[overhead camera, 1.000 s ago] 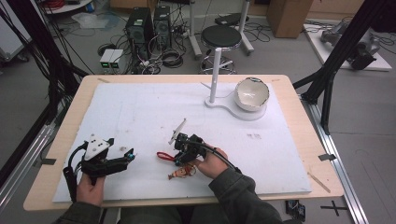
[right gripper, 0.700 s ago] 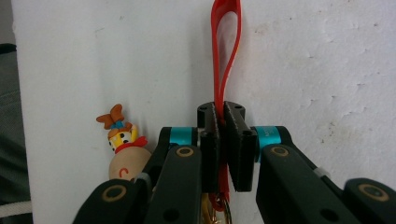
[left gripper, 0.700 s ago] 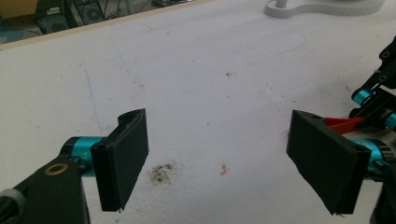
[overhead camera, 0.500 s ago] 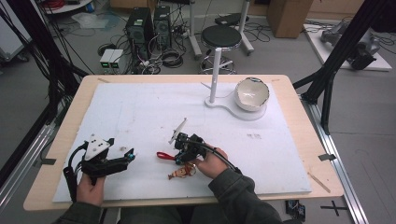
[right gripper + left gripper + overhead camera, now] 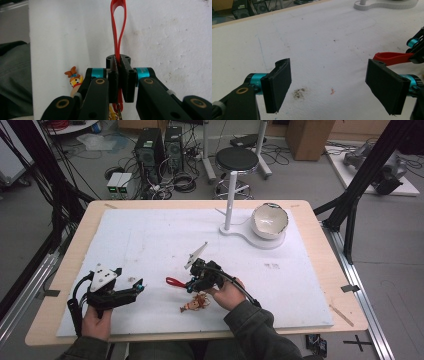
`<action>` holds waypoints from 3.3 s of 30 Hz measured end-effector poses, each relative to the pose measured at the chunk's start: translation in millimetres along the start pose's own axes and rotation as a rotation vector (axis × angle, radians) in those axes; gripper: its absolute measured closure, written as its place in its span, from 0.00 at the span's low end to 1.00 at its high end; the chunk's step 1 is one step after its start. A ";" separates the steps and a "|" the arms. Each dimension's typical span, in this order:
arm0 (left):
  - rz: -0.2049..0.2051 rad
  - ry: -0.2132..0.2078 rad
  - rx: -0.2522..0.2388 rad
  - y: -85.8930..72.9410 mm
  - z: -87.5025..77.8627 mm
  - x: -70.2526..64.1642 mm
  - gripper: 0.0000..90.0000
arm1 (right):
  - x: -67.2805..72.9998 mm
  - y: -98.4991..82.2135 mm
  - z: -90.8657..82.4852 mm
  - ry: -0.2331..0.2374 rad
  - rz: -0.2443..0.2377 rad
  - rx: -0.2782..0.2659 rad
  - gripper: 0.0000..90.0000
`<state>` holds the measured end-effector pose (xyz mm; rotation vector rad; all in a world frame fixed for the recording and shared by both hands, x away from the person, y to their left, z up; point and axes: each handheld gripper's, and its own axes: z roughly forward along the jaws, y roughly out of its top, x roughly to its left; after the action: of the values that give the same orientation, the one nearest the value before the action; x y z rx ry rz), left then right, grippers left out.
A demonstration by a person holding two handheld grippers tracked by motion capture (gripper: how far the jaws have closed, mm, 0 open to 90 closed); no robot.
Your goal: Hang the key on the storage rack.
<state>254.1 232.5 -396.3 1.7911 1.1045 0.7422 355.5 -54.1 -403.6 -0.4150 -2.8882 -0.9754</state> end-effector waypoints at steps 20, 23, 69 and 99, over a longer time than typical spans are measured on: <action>-0.003 0.001 -0.003 0.0 0.3 -0.3 0.24 | 2.4 -3.5 -32.7 0.006 0.021 -0.179 0.95; -0.003 0.002 -0.003 -0.1 0.4 -0.1 0.24 | 0.9 -4.8 -39.8 0.006 0.034 -0.215 0.95; 0.008 -0.004 -0.008 2.3 1.9 -2.1 0.24 | -13.1 -11.6 -137.4 -0.161 0.076 -0.481 0.96; -0.003 -0.011 -0.004 3.0 8.2 -2.5 0.24 | -45.3 -19.7 -182.8 -0.336 0.142 -0.499 0.96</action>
<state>260.9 226.6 -397.2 1.7875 1.0972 0.7312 389.2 -190.0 -276.1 -0.8763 -2.7972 -1.7484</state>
